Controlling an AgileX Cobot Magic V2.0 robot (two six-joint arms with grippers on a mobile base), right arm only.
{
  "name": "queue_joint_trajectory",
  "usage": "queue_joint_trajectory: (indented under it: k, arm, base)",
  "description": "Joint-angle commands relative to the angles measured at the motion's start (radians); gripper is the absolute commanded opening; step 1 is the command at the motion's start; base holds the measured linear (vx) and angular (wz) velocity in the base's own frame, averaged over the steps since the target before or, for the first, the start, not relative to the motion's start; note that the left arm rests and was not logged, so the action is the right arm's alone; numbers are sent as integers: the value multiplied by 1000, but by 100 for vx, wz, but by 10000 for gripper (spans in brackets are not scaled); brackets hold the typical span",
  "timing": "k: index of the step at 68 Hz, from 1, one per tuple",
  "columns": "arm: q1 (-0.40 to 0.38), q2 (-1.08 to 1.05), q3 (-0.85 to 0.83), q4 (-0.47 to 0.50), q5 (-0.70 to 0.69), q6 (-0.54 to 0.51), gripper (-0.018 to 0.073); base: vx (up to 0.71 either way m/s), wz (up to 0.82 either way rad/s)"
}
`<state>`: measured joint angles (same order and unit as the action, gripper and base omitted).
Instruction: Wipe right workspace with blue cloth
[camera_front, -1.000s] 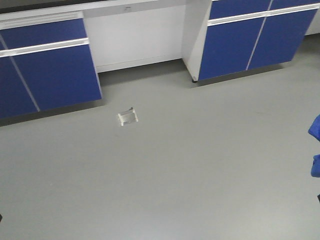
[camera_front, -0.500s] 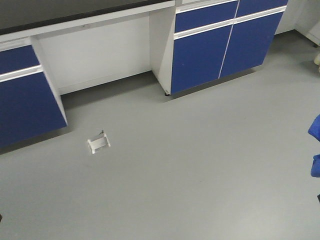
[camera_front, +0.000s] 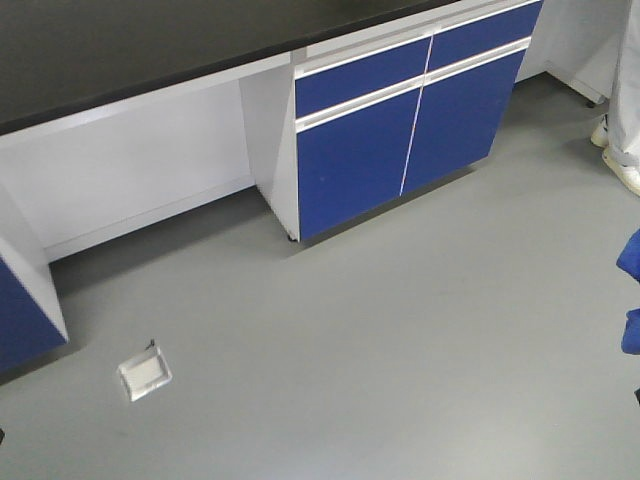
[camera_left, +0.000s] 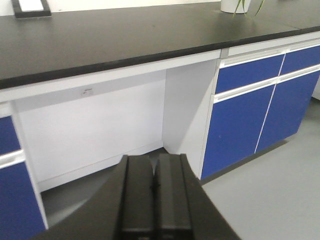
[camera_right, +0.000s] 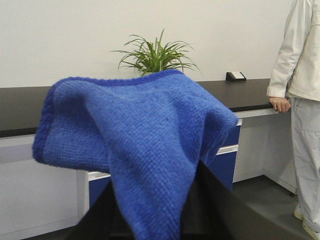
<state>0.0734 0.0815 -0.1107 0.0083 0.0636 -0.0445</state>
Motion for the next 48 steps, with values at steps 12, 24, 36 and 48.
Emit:
queue_joint_trajectory:
  k: [12, 24, 36, 48]
  arm:
    - [1, 11, -28, -1, -90, -4, 0]
    - [1, 11, -28, -1, -90, -4, 0]
    - [1, 11, -28, -1, -90, -4, 0]
    - [1, 11, -28, -1, -90, -4, 0]
  base:
    - [45, -5]
    - [45, 20]
    - [46, 45]
    - [46, 58]
